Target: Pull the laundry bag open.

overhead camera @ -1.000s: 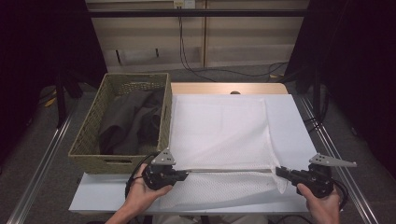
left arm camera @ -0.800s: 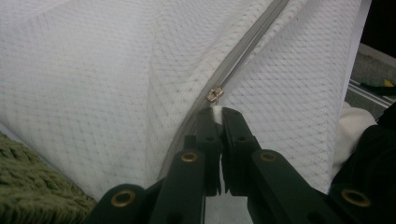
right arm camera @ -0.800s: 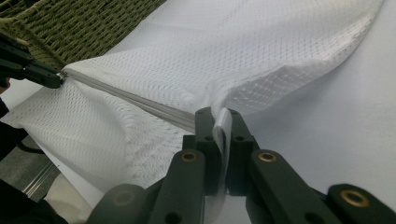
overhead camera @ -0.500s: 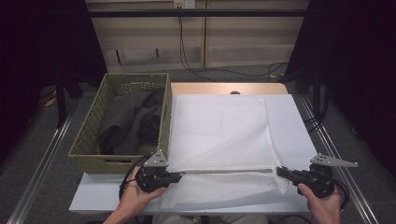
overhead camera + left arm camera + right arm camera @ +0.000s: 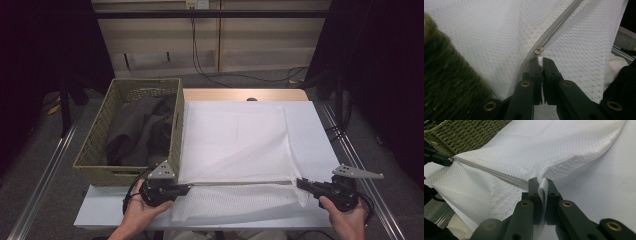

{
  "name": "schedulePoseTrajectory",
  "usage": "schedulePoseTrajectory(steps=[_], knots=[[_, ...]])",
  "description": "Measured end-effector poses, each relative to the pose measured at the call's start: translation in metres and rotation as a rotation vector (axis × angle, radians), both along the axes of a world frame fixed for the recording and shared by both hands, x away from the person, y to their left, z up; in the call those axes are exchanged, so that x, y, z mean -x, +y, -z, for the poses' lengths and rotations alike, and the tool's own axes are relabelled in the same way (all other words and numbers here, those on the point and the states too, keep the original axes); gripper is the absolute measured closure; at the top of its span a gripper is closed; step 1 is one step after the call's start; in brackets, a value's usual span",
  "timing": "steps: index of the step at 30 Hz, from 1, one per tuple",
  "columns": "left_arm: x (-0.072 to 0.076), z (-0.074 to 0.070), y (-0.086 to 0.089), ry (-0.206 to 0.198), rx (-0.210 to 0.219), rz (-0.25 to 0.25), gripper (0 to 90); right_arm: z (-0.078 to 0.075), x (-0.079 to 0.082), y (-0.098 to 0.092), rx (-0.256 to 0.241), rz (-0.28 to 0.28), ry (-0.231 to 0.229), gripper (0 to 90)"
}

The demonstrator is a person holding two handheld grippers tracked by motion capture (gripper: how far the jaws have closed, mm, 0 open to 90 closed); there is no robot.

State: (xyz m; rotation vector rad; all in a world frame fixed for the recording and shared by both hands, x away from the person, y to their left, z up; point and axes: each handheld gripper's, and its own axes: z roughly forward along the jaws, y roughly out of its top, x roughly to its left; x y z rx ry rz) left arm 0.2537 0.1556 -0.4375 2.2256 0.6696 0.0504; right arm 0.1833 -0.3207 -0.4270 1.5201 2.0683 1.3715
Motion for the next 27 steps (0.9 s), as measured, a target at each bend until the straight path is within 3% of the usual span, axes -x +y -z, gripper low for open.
schedulePoseTrajectory(steps=[6, 16, 19, 20, 22, 27], knots=[[0.001, -0.001, 0.003, 0.002, -0.007, -0.003, 86.7, -0.003, 0.001, 0.000, 0.009, 0.000, -0.011, 86.6], [0.003, 0.001, 0.013, 0.015, -0.002, -0.015, 86.7, 0.000, 0.001, -0.003, -0.004, 0.010, 0.013, 86.8], [0.004, 0.001, 0.016, 0.011, -0.017, -0.017, 86.7, 0.002, 0.001, -0.006, 0.004, 0.017, 0.018, 86.8], [0.005, 0.003, 0.017, 0.015, -0.004, -0.020, 86.7, 0.002, 0.001, -0.006, 0.009, 0.019, 0.016, 86.9], [0.005, 0.003, 0.020, 0.015, -0.008, -0.025, 86.7, 0.002, 0.002, -0.003, 0.053, 0.014, 0.015, 86.9], [0.007, 0.005, 0.023, 0.018, -0.013, -0.030, 86.7, 0.004, 0.000, -0.002, 0.040, 0.014, 0.030, 86.9]])
